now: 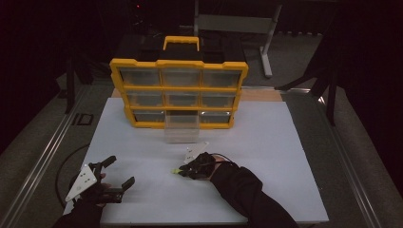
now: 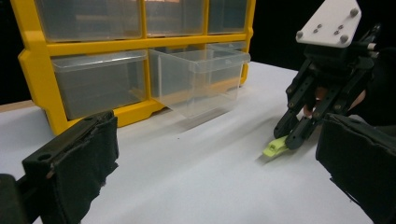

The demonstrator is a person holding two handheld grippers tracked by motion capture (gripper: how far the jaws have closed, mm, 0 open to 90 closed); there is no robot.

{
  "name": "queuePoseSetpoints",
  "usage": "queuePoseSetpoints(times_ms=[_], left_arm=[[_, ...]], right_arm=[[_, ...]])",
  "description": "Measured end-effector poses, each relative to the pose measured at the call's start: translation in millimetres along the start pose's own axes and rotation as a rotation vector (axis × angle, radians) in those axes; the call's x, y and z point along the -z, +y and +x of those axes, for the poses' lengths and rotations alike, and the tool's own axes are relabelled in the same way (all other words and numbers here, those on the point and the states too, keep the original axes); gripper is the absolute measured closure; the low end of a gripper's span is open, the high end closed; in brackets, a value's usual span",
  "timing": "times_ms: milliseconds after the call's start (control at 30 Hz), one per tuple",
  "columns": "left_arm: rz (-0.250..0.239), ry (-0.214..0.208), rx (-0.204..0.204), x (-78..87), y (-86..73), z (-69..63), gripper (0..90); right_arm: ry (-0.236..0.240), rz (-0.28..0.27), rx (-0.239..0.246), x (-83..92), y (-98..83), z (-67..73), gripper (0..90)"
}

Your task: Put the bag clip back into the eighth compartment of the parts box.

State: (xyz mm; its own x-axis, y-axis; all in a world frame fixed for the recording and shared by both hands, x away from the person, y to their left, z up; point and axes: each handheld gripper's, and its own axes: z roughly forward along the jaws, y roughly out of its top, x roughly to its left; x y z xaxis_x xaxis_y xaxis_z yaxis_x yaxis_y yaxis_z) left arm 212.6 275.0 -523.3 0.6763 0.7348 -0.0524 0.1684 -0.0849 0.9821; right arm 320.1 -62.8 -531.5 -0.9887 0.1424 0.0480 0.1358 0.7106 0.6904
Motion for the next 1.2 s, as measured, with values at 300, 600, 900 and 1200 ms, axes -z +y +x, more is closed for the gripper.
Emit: queuePoseSetpoints(times_ms=[300, 600, 900, 1200], left_arm=[[0.002, 0.000, 0.000, -0.3, -0.2, 0.0, 0.0], [0.005, 0.002, -0.002, -0.7, -0.3, -0.1, 0.0], [0.008, 0.000, -0.001, -1.0, -0.6, 0.2, 0.0], [0.010, -0.001, -0.003, -1.1, -0.6, -0.1, 0.0]], right_arm=[[-0.002, -0.004, 0.017, 17.0, 6.8, 0.8, 78.9], [-0.006, -0.020, 0.029, 37.7, 14.4, -1.2, 78.9], [-0.017, -0.044, 0.043, 55.3, 23.3, -3.3, 78.9], [-0.031, -0.074, 0.060, 72.5, 35.9, -6.9, 78.9]])
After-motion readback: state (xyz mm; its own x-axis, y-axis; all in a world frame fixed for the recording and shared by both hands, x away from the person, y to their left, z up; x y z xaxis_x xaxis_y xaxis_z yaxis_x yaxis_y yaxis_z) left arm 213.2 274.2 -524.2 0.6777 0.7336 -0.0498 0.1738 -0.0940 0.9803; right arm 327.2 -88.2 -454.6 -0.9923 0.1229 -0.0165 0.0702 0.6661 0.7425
